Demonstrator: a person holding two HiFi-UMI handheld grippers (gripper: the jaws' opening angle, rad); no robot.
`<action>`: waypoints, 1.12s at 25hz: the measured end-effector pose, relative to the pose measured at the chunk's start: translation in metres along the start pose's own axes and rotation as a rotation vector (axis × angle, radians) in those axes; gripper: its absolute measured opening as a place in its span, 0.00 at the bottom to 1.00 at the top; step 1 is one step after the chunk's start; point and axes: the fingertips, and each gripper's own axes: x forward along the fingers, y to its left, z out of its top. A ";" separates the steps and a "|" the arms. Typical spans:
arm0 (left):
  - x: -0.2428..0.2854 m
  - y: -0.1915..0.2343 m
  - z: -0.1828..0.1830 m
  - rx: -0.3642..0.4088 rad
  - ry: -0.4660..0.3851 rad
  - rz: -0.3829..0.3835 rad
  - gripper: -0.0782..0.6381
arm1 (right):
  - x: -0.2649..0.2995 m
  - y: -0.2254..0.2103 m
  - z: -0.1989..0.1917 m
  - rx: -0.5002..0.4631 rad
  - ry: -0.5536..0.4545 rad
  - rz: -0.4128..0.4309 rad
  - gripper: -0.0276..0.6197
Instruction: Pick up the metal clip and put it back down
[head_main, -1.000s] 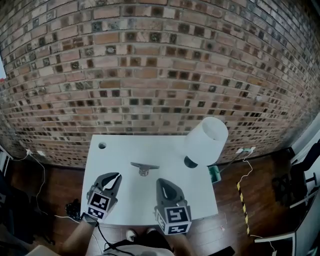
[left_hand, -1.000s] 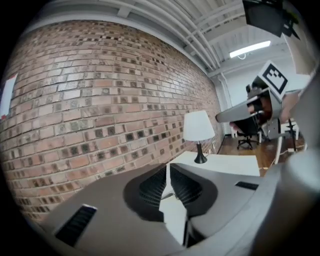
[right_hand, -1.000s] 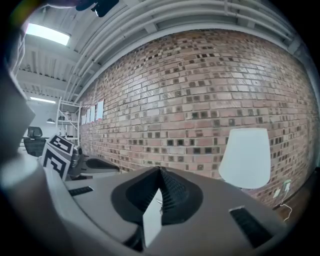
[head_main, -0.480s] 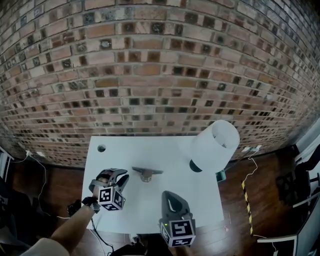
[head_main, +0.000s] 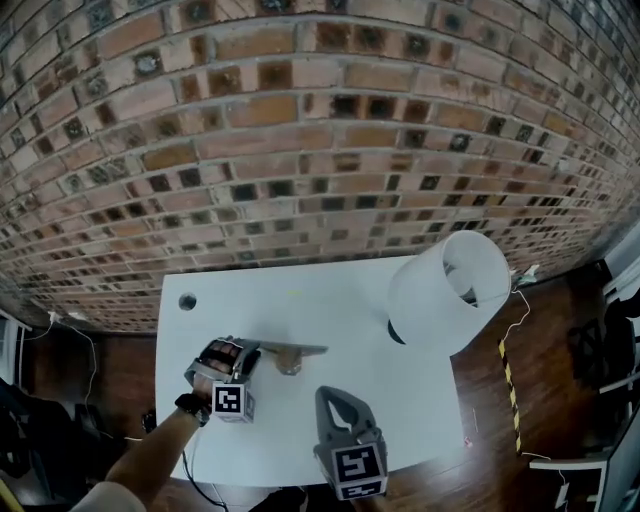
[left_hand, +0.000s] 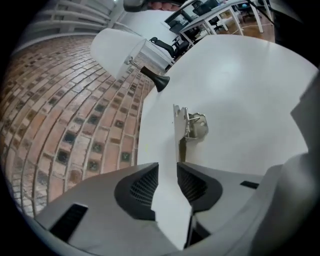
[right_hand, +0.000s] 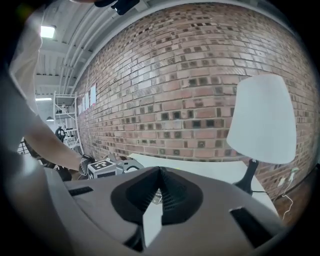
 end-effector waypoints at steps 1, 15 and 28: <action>0.004 -0.002 0.001 -0.007 -0.018 -0.017 0.30 | 0.003 -0.003 -0.002 -0.002 0.004 -0.002 0.02; 0.029 -0.005 0.008 0.037 -0.055 -0.037 0.28 | 0.027 -0.023 -0.032 0.045 0.062 -0.014 0.02; 0.042 -0.001 0.011 -0.024 -0.040 -0.007 0.13 | 0.016 -0.019 -0.050 0.068 0.105 -0.013 0.02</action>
